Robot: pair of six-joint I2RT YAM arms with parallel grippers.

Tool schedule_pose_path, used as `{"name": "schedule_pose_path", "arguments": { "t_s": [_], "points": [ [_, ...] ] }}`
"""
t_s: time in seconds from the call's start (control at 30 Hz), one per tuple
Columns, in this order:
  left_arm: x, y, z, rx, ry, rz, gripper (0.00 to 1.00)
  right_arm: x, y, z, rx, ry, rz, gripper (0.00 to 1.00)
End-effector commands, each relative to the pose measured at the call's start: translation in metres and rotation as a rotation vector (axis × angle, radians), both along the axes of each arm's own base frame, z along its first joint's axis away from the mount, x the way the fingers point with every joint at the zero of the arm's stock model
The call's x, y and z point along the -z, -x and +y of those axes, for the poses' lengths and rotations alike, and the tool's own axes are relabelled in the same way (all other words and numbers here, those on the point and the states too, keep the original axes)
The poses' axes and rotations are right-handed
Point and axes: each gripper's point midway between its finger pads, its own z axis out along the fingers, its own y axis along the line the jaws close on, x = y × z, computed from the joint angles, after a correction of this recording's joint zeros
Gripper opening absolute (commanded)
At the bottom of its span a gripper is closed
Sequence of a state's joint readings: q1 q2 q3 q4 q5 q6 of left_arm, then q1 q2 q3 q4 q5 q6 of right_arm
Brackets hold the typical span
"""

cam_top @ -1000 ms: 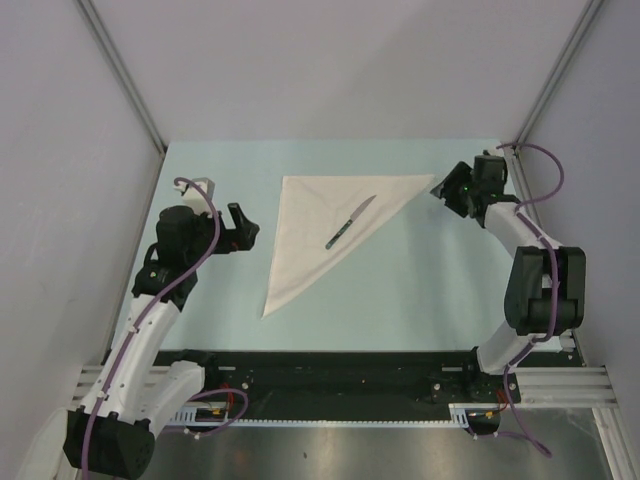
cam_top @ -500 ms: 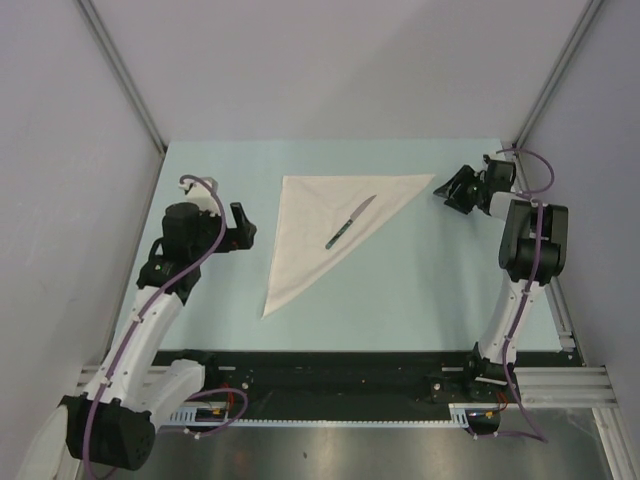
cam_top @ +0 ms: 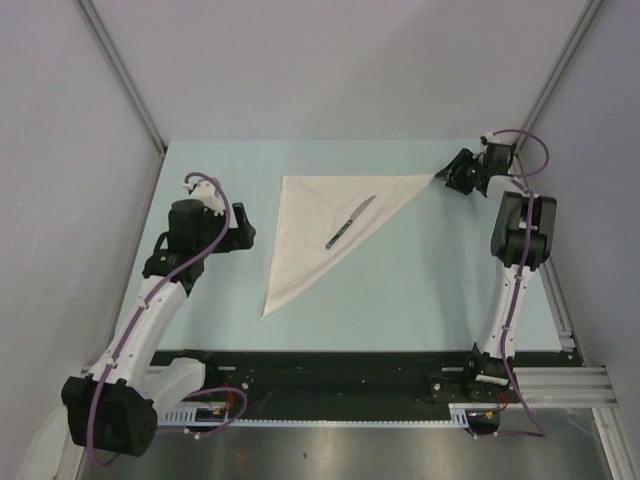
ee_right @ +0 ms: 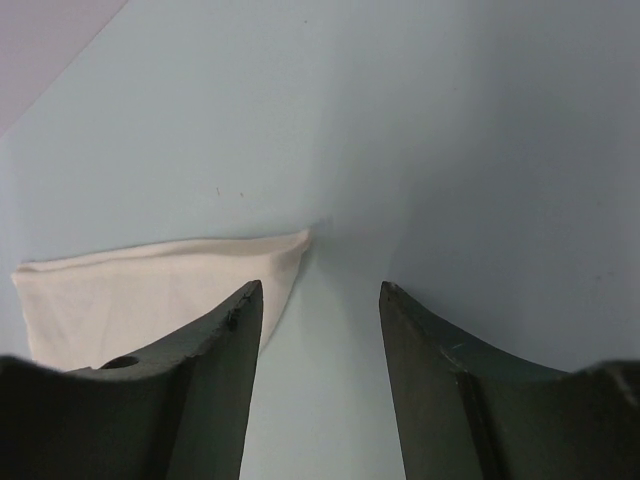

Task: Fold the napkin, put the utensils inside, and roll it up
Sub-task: Fold the napkin

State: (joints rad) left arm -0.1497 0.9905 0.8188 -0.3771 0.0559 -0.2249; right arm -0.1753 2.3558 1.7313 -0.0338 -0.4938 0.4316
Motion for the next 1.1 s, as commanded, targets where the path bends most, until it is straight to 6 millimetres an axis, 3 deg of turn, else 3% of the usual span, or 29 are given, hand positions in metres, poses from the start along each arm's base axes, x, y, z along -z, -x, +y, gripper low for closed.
{"name": "schedule_pose_path", "arguments": {
  "t_s": [0.0,0.37,0.63,1.07],
  "points": [
    [-0.014,-0.008,0.002,0.005,0.0,-0.035,1.0,0.016,-0.002,-0.001,-0.006,0.07,0.074,0.55],
    [-0.01,-0.011,0.004,-0.002,0.008,-0.018,1.0,0.02,-0.007,0.016,-0.124,0.105,0.075,0.57],
    [-0.009,-0.012,0.002,0.005,0.014,-0.012,0.99,0.035,-0.006,0.028,-0.169,0.179,0.138,0.56],
    [-0.01,-0.011,0.001,0.007,0.023,-0.015,0.99,0.051,-0.001,0.015,-0.141,0.324,0.21,0.45]
  ]
}}
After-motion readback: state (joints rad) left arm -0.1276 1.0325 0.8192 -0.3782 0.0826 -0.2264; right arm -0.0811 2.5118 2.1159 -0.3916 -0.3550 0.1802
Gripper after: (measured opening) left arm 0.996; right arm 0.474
